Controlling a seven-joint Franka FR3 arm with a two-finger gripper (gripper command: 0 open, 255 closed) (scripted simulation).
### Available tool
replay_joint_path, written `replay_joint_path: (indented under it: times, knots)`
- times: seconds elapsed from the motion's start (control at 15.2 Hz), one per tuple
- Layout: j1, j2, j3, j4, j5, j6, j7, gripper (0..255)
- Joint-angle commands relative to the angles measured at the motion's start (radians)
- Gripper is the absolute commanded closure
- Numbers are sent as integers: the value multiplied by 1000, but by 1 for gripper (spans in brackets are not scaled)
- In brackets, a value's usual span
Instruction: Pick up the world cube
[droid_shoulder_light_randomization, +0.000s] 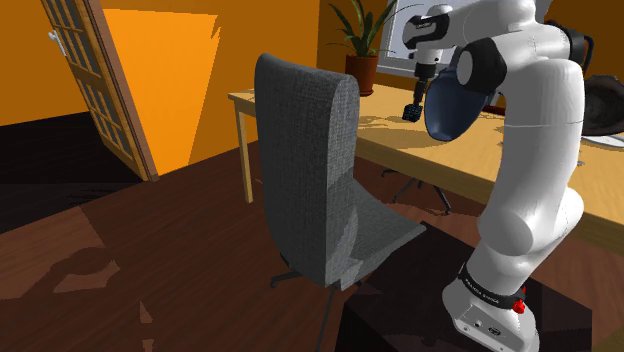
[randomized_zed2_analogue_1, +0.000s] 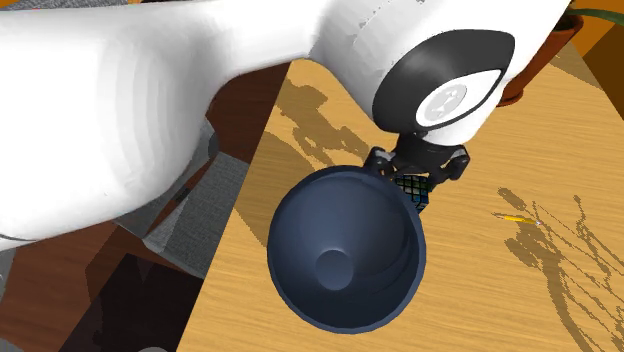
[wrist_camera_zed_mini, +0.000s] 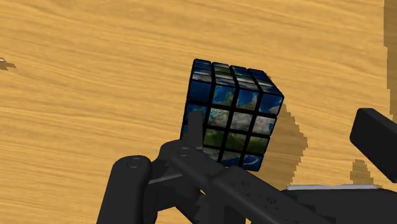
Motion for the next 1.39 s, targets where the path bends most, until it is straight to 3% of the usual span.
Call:
replay_joint_path:
  times: [0.0,0.07,0.66,0.73,1.32]
  knots:
    - [-62,107,11,143,63,-46,-46,0]
    - [-74,124,16,168,71,-55,-51,0]
    - [-53,111,19,44,67,55,-55,0]
    - [-54,113,19,46,68,55,-56,255]
    - [-53,111,19,45,67,55,-55,255]
